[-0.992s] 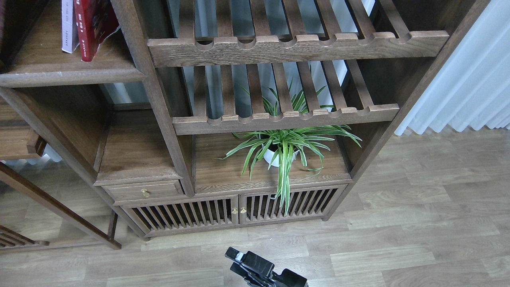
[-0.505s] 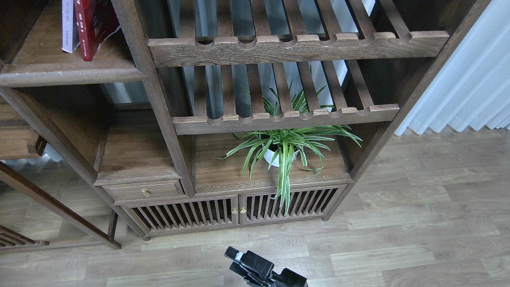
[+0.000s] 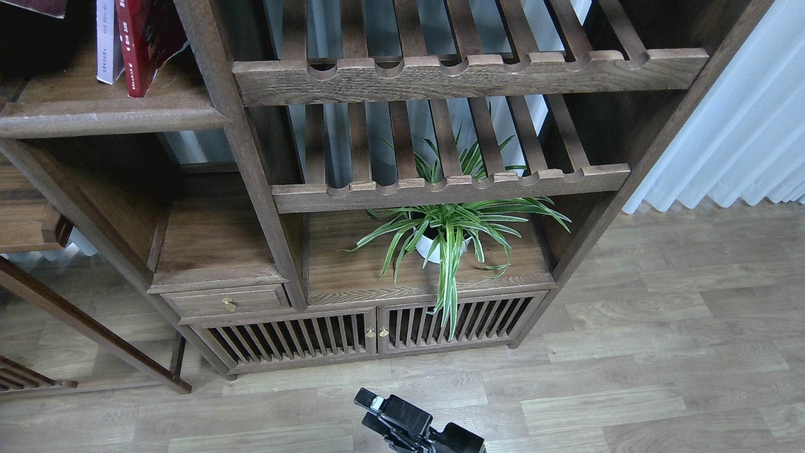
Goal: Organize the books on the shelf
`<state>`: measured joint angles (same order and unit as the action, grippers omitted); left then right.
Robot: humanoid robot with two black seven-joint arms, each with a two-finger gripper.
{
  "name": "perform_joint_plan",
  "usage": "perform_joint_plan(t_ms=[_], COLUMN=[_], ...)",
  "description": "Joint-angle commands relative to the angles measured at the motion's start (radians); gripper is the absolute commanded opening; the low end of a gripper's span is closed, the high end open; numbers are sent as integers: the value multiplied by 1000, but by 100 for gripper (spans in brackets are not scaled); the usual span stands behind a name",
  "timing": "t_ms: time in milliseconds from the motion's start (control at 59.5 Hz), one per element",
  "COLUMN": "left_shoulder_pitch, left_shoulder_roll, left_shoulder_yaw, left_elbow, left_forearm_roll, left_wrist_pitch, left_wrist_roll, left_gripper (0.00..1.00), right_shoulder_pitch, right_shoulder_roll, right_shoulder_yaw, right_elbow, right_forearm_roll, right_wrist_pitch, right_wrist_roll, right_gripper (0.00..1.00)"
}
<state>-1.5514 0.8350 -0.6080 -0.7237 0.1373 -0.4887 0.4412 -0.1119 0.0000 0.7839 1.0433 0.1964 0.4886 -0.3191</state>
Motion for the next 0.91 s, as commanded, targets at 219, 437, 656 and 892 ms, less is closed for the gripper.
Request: perform_joint_plan(t_ms=[219, 437, 656, 892], left_shoulder_pitch=[11, 17, 33, 200], left_shoulder_roll=[-122, -117, -37, 165], left_shoulder_yaw=[-24, -33, -84, -82], left_elbow=[104, 92, -40, -364], left_forearm_roll=[27, 15, -16, -191], left_wrist_pitch=[0, 0, 0, 0], left_wrist_roll=[-19, -47, -98, -179], left_gripper=[40, 73, 80, 82], right_shoulder_pitch=[0, 0, 0, 0], right_shoulder_roll=[0, 0, 0, 0], right_shoulder_yaw=[0, 2, 2, 26], right_elbow=[0, 0, -2, -2], right_forearm_roll=[0, 0, 0, 0], right_wrist_pitch=[0, 0, 0, 0], right_wrist_roll=[0, 0, 3, 6], right_gripper=[89, 89, 89, 89])
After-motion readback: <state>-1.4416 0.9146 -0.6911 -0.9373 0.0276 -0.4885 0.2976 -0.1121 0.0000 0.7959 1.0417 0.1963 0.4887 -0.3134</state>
